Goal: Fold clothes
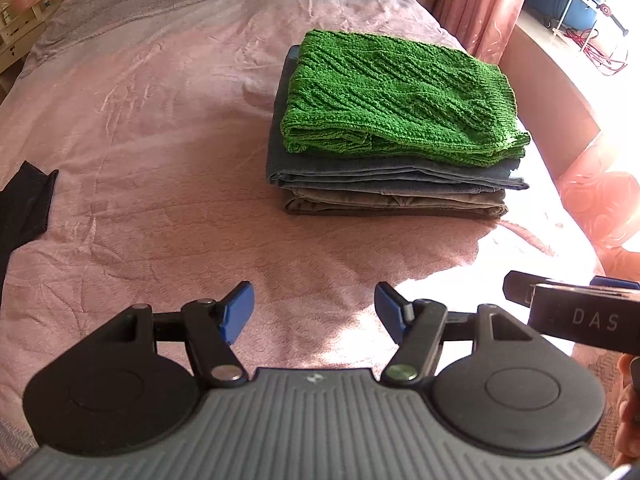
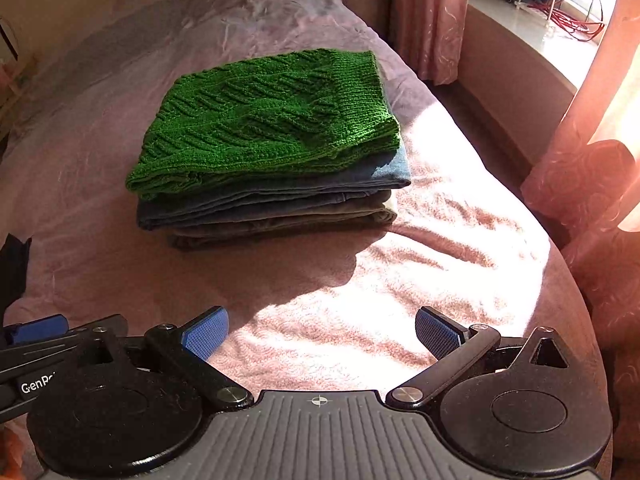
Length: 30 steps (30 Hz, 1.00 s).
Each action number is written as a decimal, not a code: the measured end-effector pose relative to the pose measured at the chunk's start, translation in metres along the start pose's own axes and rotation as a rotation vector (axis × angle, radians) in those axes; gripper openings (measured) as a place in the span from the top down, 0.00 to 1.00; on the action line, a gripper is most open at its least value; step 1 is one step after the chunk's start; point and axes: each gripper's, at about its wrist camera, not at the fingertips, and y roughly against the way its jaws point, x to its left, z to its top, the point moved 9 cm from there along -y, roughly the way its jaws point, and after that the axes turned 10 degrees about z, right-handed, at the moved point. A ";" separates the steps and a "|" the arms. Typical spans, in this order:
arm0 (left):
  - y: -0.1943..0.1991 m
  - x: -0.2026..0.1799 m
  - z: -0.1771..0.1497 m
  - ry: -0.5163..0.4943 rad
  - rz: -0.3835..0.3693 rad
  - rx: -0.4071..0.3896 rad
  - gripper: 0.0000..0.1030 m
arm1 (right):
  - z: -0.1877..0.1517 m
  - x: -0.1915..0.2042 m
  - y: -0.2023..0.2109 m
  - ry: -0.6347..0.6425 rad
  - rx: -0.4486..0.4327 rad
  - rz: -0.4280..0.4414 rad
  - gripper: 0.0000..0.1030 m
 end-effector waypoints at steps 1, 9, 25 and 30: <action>-0.002 -0.001 0.001 -0.001 0.002 0.001 0.39 | 0.001 -0.001 -0.002 0.000 0.002 0.000 0.01; -0.014 -0.004 0.010 -0.009 0.016 0.004 0.39 | 0.005 -0.007 -0.018 -0.006 0.022 -0.004 0.01; -0.035 -0.010 0.015 -0.005 0.024 0.025 0.39 | 0.012 -0.019 -0.035 -0.017 0.040 -0.010 0.01; -0.041 -0.011 0.016 -0.007 0.029 0.034 0.39 | 0.013 -0.021 -0.040 -0.018 0.046 -0.011 0.01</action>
